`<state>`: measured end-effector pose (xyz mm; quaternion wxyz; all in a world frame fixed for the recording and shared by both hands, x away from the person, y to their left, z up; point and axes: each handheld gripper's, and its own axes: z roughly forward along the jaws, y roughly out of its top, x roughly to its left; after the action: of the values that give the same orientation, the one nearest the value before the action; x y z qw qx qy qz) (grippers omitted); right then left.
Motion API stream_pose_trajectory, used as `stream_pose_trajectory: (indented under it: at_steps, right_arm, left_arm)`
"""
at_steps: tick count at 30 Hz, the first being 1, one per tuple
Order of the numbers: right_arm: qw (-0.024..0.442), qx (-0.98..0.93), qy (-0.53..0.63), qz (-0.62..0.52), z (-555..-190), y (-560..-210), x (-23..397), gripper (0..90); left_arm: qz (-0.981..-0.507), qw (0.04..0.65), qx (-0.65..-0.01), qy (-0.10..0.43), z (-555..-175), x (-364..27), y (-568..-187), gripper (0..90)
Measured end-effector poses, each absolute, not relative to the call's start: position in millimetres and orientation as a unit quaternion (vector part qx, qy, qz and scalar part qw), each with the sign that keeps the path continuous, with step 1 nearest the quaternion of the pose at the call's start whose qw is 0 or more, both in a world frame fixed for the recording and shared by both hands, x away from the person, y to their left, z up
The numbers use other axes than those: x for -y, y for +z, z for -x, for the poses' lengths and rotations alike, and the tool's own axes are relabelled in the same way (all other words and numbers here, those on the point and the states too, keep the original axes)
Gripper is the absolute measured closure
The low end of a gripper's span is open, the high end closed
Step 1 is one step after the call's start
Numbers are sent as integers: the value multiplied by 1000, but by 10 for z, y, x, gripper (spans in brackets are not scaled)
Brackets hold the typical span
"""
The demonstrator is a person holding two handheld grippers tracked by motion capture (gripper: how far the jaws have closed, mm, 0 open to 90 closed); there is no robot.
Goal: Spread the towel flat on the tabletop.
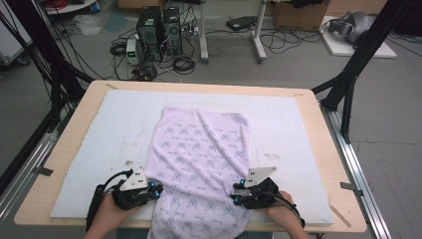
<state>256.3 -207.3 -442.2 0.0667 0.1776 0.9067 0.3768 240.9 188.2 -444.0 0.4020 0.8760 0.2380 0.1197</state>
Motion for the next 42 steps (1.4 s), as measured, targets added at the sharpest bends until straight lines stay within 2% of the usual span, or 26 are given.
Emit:
stream_pose_trajectory:
  at_steps: [17,19,21,26,27,30,31,32,35,39,42]
  right_arm:
    - [77,-907,377,-171,-2525,-4371,2061,592]
    - [79,-907,379,-166,-2498,-4344,2052,586]
    - [76,-908,380,-160,-2462,-4325,2042,575]
    - [62,-904,396,-146,-2369,-4326,2050,549]
    - [60,-905,394,-147,-2356,-4335,2048,545]
    - [57,-910,385,-144,-2355,-4397,2028,569]
    - [57,-913,379,-142,-2359,-4423,2011,605]
    - [53,-910,387,-140,-2362,-4437,1999,678]
    - [58,-910,389,-130,-2379,-4431,1955,792]
    - [50,-911,393,-115,-2365,-4417,1914,828]
    - [13,-912,401,-88,-2273,-4365,1930,830]
  left_arm:
    - [-867,414,-241,139,-2043,-2382,-4068,882]
    - [-865,418,-242,133,-2061,-2368,-4055,740]
    - [-868,416,-239,128,-2105,-2308,-4084,648]
    - [-882,397,-231,102,-2288,-2059,-4318,528]
    - [-885,393,-229,101,-2308,-2027,-4356,538]
    - [-885,399,-217,101,-2324,-1983,-4413,754]
    - [-884,402,-217,103,-2307,-1982,-4411,801]
    - [-886,397,-212,111,-2276,-1991,-4401,829]
    - [-888,390,-212,120,-2163,-2053,-4364,842]
    - [-885,391,-220,123,-1953,-2228,-4315,848]
    - [-886,394,-217,110,-1802,-2263,-4294,847]
